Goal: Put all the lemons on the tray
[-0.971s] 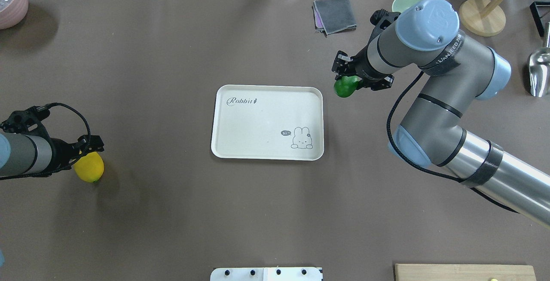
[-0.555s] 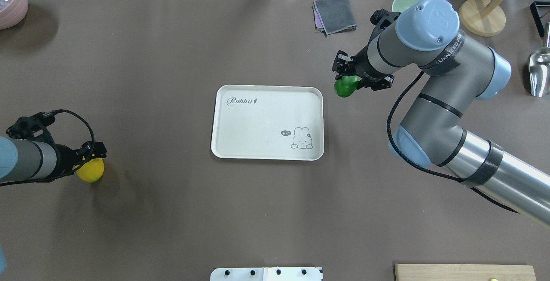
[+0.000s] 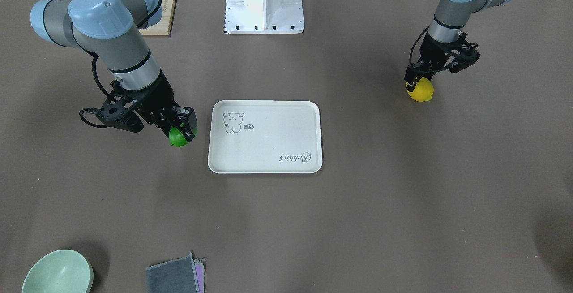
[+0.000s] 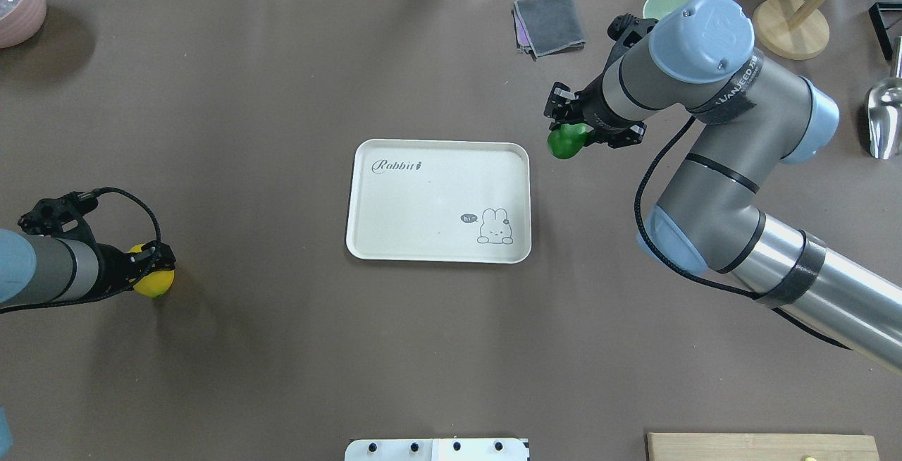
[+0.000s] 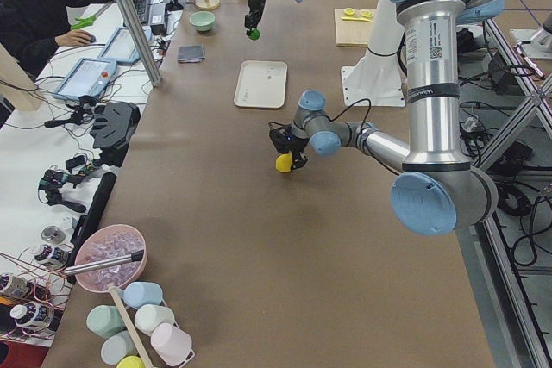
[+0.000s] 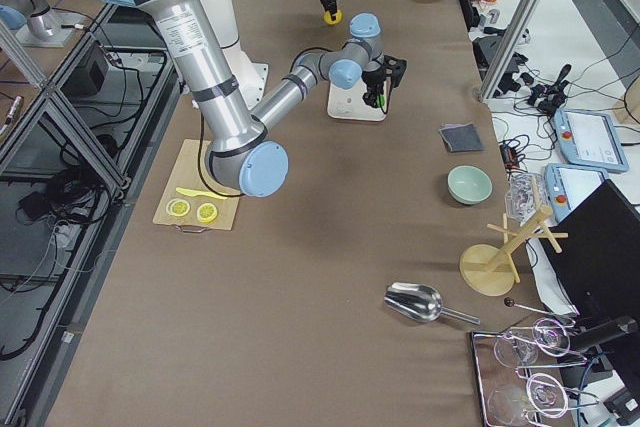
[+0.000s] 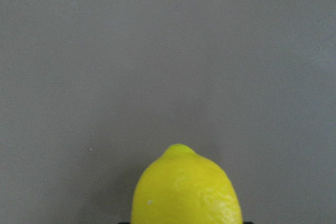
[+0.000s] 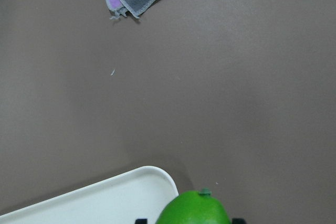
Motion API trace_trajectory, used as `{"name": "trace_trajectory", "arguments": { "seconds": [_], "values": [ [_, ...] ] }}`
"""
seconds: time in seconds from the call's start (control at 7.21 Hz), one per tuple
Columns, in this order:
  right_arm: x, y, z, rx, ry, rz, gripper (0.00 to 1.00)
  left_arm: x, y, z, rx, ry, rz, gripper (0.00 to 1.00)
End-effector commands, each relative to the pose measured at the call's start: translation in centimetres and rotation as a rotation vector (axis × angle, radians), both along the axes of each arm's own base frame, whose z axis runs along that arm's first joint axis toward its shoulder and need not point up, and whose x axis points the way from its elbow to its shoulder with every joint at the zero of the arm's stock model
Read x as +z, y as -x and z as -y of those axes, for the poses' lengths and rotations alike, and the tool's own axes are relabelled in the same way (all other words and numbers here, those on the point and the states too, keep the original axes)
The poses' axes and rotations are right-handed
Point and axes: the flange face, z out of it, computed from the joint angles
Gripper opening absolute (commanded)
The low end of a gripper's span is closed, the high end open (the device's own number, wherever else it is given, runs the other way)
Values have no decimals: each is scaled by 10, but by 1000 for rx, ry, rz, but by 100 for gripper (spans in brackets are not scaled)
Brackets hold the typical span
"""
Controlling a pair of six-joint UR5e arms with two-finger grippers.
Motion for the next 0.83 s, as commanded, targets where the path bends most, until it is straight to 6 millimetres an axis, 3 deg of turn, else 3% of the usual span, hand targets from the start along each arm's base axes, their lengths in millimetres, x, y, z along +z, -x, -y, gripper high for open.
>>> {"name": "trace_trajectory", "arguments": {
  "seconds": [0.0,0.28,0.42,0.69],
  "values": [
    [-6,0,-4,-11,-15,9,0,-36,8,21,6,-81,-47,0],
    [-12,10,-11,-41,-48,18,0,-106,-28,44,19,-171,-161,0],
    [-12,13,-10,-71,-128,39,0,-148,-57,65,45,-251,-204,0],
    [-7,27,-9,-110,-174,36,0,-190,-116,103,45,-283,-232,0]
  ]
}}
